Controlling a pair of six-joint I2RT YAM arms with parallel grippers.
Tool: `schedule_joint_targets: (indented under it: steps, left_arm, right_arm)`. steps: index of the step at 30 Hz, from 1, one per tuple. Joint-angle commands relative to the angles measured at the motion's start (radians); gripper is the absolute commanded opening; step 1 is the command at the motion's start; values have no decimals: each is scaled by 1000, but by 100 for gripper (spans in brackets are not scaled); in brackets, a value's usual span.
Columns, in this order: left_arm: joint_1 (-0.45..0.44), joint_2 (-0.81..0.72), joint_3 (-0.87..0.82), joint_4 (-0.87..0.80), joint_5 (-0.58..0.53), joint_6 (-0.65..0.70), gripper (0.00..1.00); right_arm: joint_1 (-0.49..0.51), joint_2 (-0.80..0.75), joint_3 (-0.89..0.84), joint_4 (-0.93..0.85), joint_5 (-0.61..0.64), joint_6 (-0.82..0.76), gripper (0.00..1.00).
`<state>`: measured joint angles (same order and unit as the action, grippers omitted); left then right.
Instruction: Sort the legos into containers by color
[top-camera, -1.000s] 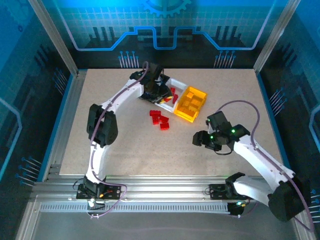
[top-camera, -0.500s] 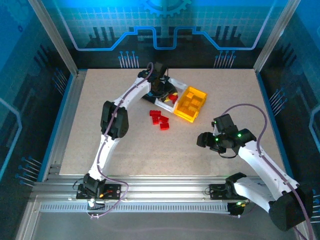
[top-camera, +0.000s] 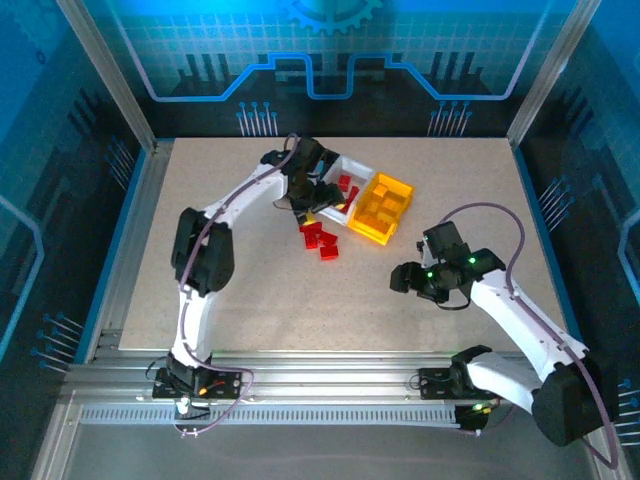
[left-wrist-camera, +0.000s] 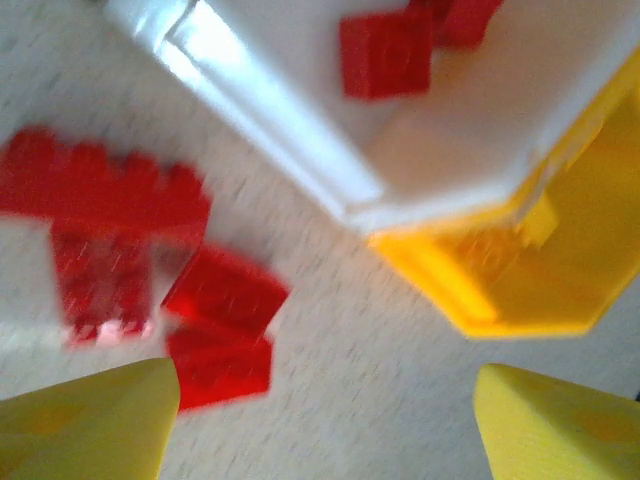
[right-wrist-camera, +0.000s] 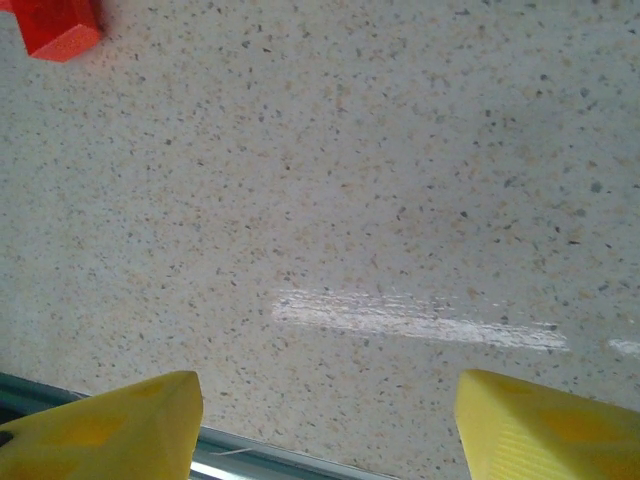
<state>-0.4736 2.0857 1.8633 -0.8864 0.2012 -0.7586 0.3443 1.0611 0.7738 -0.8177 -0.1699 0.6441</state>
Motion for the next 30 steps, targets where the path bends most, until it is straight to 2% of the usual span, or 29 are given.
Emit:
schedule_joint_targets:
  steps: [1, 6, 10, 18, 24, 30]
  left_arm:
    - [-63, -110, -88, -90, -108, 76, 84]
    - [-116, -164, -203, -80, -155, 74, 94]
    - [-150, -136, -195, -92, -199, 102, 99]
    - [-205, -7, -84, -113, -223, 99, 99]
    - [-215, 124, 50, -194, -246, 95, 99]
    - [-213, 204, 172, -297, -317, 64, 99]
  right_arm:
    - [-22, 21, 40, 13, -61, -36, 69]
    - [-26, 64, 92, 1, -89, -71, 69]
    - [-42, 92, 100, -19, -83, -110, 70]
    - [-108, 50, 70, -51, -107, -141, 70]
    - [-139, 14, 43, -68, -136, -151, 70]
    - [-160, -10, 8, -64, -159, -151, 70]
